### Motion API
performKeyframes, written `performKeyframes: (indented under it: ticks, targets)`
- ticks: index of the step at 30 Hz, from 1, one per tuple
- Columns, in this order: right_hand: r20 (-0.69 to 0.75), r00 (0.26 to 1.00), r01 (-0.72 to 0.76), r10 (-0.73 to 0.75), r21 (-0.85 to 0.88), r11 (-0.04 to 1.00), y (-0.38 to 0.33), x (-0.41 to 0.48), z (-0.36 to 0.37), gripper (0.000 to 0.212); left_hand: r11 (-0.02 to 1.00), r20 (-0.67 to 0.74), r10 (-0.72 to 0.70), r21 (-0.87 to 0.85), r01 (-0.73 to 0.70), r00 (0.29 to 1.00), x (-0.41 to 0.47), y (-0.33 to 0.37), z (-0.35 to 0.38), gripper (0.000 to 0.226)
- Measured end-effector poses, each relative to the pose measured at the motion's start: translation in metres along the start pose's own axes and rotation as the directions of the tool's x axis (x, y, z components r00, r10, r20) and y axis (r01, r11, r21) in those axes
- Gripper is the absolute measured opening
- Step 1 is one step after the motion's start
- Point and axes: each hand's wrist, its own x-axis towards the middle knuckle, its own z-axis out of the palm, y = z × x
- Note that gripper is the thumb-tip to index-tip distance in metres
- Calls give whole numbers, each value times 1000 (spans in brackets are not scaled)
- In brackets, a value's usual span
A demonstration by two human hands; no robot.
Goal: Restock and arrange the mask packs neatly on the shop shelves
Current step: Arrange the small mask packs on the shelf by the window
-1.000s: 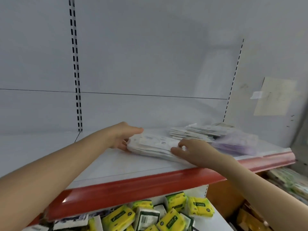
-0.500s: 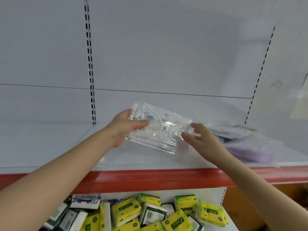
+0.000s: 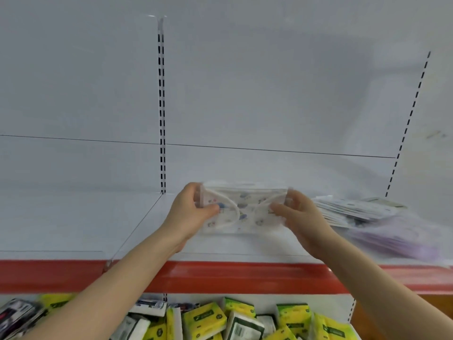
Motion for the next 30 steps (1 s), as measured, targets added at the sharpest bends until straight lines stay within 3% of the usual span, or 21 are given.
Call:
performKeyframes:
  ticks: [2,5,7,11,15,21,30]
  targets:
    - [13,1000,14,-14,-4,1000,1,3,1,50,1000,-34,13,-18,-13,999,3,1,-2,33]
    - [112,994,-3,12,-82,997,8,0,0,14,994,119,-86,75,77,989,2,-8,-6,28]
    - [160,987,14,9,-144,990,12,0,-1,6,971,171,-139,219,99,975,2,-16,-6,28]
    - [79,994,93,-76,-240,966,6,9,7,3,911,55,0,413,-22,998,7,-12,-14,17]
    - [1,984,173,-179,-261,950,-15,23,34,13,942,-94,130,322,-93,987,9,-7,-41,15]
    - [148,966,237,-211,-187,953,-54,39,112,24,988,-313,136,116,-104,940,2,-5,-114,17]
    - [380,897,308,-224,-176,935,-96,30,290,25,971,-454,62,233,51,889,-22,-31,-288,7]
